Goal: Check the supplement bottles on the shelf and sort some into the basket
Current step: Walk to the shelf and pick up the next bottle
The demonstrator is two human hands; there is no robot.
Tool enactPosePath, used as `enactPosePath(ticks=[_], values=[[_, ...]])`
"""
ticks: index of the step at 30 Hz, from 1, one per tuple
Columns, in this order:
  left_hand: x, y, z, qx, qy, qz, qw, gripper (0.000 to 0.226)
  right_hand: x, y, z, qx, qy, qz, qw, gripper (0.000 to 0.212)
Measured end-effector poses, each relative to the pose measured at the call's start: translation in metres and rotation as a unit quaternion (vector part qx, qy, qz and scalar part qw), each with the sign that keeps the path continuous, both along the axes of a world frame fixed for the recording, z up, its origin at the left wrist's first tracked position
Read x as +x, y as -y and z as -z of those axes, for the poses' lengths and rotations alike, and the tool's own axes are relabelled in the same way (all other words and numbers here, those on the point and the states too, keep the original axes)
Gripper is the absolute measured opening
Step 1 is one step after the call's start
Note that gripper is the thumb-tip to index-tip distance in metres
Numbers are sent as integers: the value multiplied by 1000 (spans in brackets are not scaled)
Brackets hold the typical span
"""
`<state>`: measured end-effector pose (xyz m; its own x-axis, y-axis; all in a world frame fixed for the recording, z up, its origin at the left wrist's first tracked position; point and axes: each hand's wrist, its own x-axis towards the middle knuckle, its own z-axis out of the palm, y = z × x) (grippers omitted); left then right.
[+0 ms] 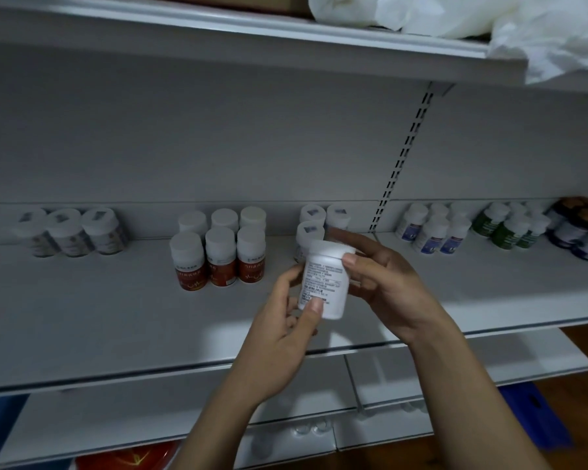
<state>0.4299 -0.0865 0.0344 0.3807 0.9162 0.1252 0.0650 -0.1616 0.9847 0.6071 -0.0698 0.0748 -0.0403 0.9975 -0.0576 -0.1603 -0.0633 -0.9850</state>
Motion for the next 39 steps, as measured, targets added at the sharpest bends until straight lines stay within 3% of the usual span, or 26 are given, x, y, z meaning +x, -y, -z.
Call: enactPosePath(ticks=[4, 11, 15, 19, 21, 25, 31, 39], values=[[0, 1, 1, 14, -44, -11, 999, 67, 0, 2, 1, 21, 14, 10, 1000, 64], [0, -2, -1, 59, -134, -67, 987, 77, -4, 9, -1, 47, 137, 29, 989, 72], [3, -1, -1, 74, -142, -96, 982, 94, -12, 12, -7, 49, 198, 51, 978, 53], [5, 0, -1, 73, -117, -130, 982, 88, -28, 15, -7, 39, 197, 90, 975, 34], [1, 0, -1, 54, -97, -122, 986, 80, -27, 15, -8, 31, 201, 89, 975, 40], [-4, 1, -1, 40, -22, -85, 995, 55, -18, 16, -14, 58, 187, -6, 981, 46], [-7, 0, 1, 42, 24, -22, 999, 57, -11, 16, -13, 47, 93, -45, 994, 60], [-8, 1, 3, 99, -96, -35, 990, 75, -17, 21, -14, 103, 270, -43, 956, 57]])
